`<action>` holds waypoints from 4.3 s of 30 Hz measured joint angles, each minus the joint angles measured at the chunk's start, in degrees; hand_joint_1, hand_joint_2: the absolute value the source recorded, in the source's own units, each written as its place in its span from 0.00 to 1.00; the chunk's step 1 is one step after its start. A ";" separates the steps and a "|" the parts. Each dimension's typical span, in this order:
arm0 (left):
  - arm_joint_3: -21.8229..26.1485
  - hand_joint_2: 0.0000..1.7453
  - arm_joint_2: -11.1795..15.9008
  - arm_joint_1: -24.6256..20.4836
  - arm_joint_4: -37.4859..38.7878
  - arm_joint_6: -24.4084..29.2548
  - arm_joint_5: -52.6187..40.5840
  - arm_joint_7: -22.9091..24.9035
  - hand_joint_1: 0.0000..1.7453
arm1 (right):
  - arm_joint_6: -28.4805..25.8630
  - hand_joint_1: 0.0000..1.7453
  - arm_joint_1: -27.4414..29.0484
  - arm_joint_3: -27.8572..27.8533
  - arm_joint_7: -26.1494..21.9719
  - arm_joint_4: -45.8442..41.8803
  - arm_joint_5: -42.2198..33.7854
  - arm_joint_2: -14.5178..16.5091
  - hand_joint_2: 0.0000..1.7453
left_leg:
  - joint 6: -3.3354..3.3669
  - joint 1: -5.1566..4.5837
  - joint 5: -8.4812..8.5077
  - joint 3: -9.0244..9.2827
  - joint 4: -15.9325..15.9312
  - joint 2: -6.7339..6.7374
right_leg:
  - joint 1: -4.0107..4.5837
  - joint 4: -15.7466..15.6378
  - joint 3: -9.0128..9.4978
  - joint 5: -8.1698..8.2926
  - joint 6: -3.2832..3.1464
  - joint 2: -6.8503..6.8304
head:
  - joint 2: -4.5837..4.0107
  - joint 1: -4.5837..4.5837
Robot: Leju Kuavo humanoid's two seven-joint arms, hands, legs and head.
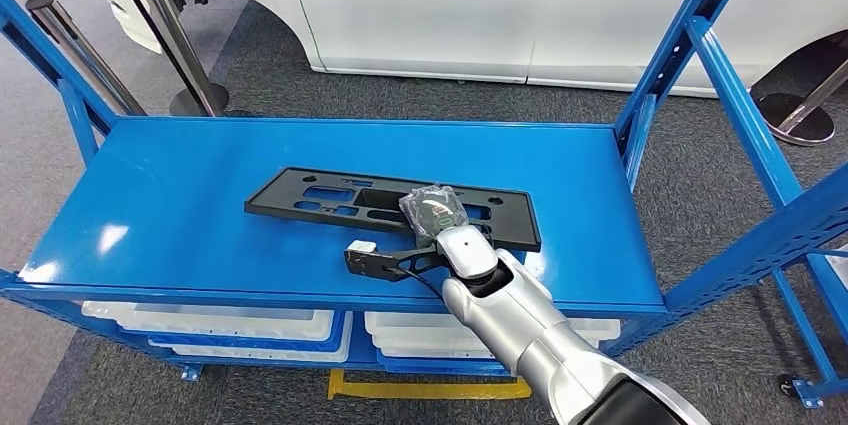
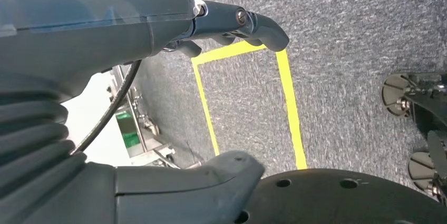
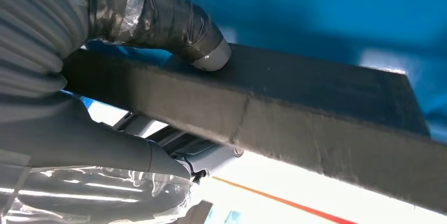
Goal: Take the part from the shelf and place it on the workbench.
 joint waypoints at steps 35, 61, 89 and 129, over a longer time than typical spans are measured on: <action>-4.42 1.00 0.52 0.59 0.49 1.93 1.92 -1.05 0.00 | -3.42 1.00 8.30 -0.63 0.02 -38.87 12.41 -5.95 1.00 | 1.59 -0.04 1.14 -0.28 -0.34 0.29 | -0.34 0.46 -0.31 -0.34 1.65 0.09 | 0.00 0.02; -6.77 1.00 0.76 0.52 0.51 1.93 2.52 0.26 0.00 | -2.79 1.00 10.05 -1.80 0.10 -40.07 12.91 -8.08 1.00 | -0.33 0.00 -2.54 3.27 0.73 0.46 | 0.17 0.43 -3.92 3.69 -1.02 -0.50 | 0.00 0.02; -8.60 1.00 0.71 0.59 0.54 1.91 1.92 0.28 0.00 | -2.03 1.00 10.84 -1.93 -0.21 -40.38 12.52 -8.76 1.00 | -1.86 0.52 -1.38 -3.76 11.40 0.81 | -0.01 0.01 -3.11 2.63 -1.80 -0.74 | 0.00 -0.01; -9.59 1.00 0.01 0.64 0.76 2.01 2.66 0.31 0.00 | -1.14 1.00 11.92 -2.45 -1.17 -41.31 11.49 -9.21 1.00 | 0.23 -0.43 0.43 1.14 -1.61 1.16 | 0.42 -0.74 -0.78 0.62 -0.46 -0.60 | 0.00 0.04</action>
